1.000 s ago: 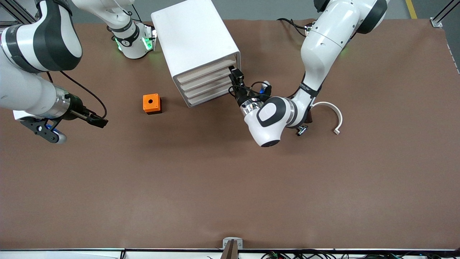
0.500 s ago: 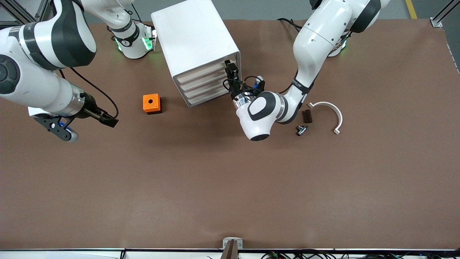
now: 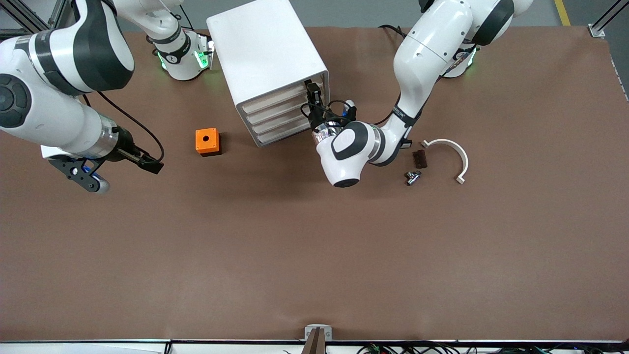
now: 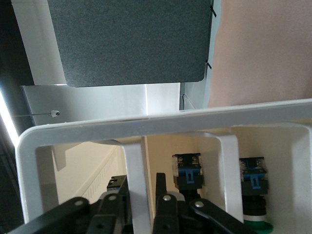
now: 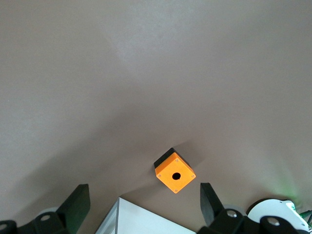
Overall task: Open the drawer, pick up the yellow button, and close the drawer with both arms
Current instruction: 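Pull the drawer open with the left gripper while the right gripper reaches in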
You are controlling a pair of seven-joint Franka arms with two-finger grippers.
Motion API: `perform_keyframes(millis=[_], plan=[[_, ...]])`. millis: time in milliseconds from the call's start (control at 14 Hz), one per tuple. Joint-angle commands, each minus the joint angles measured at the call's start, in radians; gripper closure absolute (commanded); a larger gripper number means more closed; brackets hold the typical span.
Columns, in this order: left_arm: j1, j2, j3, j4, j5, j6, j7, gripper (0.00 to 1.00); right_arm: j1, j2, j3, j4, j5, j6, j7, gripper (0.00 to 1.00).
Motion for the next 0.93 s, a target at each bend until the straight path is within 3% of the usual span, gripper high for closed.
perform_keyframes(millis=[0, 286, 857], plan=[[-0.008, 0.009, 0.004, 0.012, -0.011, -0.003, -0.021, 0.93, 0.024, -0.008, -0.002, -0.003, 0.010, 0.004, 0.042, 0.00], [0.001, 0.012, 0.004, 0.014, -0.005, -0.006, -0.019, 0.97, 0.061, -0.011, -0.001, 0.000, 0.034, 0.003, 0.089, 0.00], [0.084, 0.012, 0.009, 0.018, -0.018, -0.005, -0.022, 0.94, 0.304, -0.005, -0.002, -0.044, 0.059, 0.109, 0.393, 0.00]])
